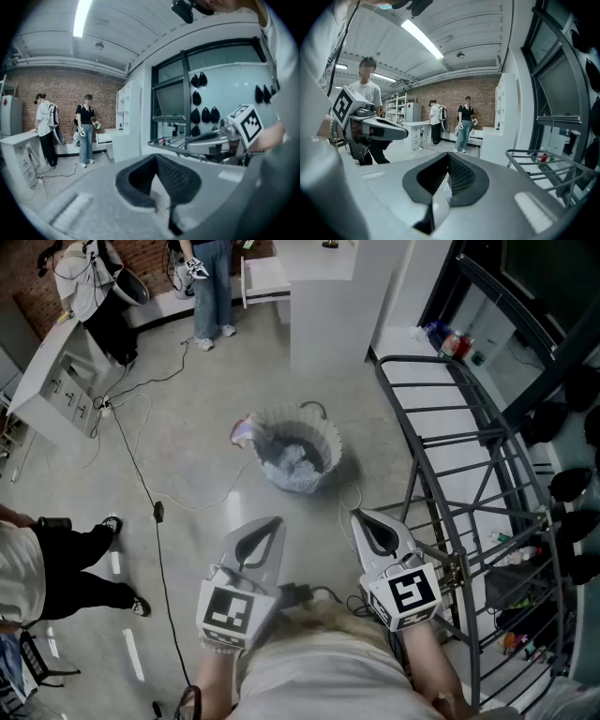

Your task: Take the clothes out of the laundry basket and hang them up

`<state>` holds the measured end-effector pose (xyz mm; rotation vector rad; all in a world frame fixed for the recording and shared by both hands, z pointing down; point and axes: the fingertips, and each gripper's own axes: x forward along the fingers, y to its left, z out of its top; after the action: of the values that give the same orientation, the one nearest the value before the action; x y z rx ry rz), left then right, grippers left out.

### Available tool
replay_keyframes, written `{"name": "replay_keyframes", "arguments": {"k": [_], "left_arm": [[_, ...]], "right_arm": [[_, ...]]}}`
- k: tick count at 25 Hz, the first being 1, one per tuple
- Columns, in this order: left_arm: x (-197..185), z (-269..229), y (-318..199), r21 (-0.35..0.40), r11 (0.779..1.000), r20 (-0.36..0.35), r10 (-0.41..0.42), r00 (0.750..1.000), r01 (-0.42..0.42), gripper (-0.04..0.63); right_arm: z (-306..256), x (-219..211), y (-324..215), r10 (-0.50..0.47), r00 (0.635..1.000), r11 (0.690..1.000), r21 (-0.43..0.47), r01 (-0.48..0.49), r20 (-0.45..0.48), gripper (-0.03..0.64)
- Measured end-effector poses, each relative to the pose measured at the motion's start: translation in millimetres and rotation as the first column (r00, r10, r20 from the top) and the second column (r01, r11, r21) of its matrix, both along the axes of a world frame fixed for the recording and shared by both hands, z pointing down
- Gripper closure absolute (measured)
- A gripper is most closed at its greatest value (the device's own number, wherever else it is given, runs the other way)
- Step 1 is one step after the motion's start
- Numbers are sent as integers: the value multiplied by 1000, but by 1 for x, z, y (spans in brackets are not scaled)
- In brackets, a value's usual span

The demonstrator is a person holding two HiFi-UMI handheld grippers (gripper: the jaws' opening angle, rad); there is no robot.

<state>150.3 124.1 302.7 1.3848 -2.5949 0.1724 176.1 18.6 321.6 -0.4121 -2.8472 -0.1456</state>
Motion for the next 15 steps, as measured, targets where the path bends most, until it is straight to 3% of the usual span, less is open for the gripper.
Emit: {"name": "replay_keyframes", "arguments": {"k": [11,15], "left_arm": [[-3,1,4,-6,1000,0,10,1000,-10,601],[-1,3,4,1,1000,-22,12,1000,-12,601]], "right_arm": [[-1,-2,6,5,1000,1000,3,-5,-11,612],[-1,-2,6,16,1000,999,-39,-16,-12,612]]}}
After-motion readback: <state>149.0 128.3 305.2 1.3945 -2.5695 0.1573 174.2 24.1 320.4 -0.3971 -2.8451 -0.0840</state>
